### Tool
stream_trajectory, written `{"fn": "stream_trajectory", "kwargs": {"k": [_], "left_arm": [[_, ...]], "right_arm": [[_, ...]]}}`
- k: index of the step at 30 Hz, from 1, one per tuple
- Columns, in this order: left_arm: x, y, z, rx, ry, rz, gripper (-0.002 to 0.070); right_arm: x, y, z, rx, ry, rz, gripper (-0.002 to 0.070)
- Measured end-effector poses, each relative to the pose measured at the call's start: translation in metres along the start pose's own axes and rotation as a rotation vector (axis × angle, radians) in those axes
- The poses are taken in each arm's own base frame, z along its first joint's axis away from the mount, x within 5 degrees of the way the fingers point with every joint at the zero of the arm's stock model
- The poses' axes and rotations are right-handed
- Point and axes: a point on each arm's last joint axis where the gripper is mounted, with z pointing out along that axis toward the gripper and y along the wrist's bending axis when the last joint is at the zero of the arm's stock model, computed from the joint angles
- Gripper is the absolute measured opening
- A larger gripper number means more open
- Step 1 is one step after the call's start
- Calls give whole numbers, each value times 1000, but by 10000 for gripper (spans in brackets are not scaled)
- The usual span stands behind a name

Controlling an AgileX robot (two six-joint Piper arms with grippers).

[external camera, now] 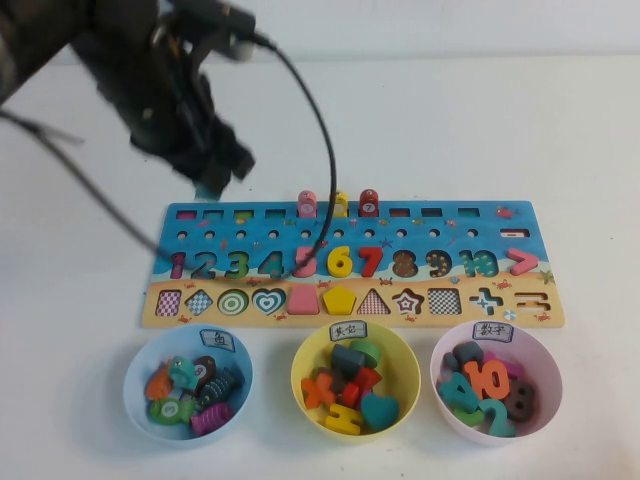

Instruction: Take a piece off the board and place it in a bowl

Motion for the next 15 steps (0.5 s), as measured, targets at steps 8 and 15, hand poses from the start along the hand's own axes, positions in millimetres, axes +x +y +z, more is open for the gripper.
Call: {"fn": "stream_trajectory", "kwargs": {"k": [8,15], "left_arm": [[94,-32,-4,138,133,-66,206],[131,-43,23,159,69,-120,206]], "right_arm": [[0,0,0,0,0,0,-17],[0,0,0,0,0,0,-17]]}}
